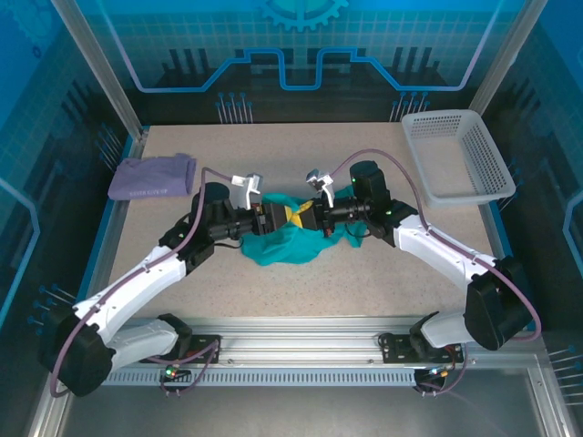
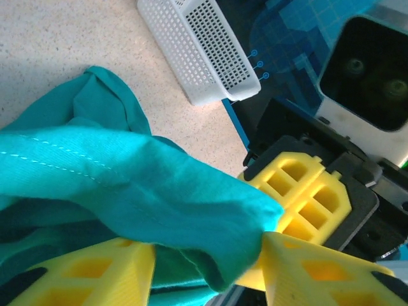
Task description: Fold the inside-out t-shirt
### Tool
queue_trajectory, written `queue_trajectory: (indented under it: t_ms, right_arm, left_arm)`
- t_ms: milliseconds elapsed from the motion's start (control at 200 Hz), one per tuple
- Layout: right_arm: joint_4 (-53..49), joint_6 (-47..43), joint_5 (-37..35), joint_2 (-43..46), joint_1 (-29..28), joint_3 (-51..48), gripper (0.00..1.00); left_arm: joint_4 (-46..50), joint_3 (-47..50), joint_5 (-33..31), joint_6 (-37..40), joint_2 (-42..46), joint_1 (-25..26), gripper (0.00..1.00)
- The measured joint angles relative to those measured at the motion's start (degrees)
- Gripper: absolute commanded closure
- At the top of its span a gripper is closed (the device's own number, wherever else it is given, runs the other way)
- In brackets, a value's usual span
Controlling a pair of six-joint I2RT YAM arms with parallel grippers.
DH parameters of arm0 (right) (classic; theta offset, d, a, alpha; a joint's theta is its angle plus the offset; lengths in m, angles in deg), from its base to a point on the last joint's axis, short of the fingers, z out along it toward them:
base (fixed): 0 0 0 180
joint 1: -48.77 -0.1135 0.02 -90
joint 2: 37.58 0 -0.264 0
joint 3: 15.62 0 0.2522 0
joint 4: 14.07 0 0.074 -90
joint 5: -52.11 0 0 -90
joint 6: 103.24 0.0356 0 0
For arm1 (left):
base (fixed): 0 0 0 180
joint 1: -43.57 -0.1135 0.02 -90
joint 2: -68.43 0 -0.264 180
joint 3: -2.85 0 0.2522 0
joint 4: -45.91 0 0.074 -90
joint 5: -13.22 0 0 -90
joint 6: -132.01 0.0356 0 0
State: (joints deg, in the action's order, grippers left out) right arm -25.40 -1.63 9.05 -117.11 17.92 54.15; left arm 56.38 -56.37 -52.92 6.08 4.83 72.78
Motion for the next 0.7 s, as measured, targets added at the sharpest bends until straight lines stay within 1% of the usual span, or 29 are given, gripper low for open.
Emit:
queue_trajectory:
  t_ms: [315,415,520,605,695]
  right_arm:
    - [-2.4,-2.16,-1.51,0.0,-0.33,0.02,1.0]
    - [-3.15,-2.71,-1.95,0.0,-0.33,0.17,0.99]
    - [-5.07,-3.17,-4.04,0.0,-0.33,1.2,0.88]
    - [-8.76,-2.86,-9.29,0.0,-0.39,3.41,0.79]
    - [-13.29,-1.95,-16.94,0.0,-0.72,6.82,0.78]
  left_arm:
    - [-2.49,-1.11,-0.02,0.63,-1.73,0.0,1.0]
    - [-2.56,-1.14,0.0,1.42,-1.73,0.0,1.0]
    - [-2.43,-1.14,0.02,2.27,-1.55,0.0,1.0]
    - [-1.73,-1.33,0.07,3.06,-0.87,0.02,1.0]
    - [-0.87,-1.64,0.04,3.13,0.28,0.22,1.0]
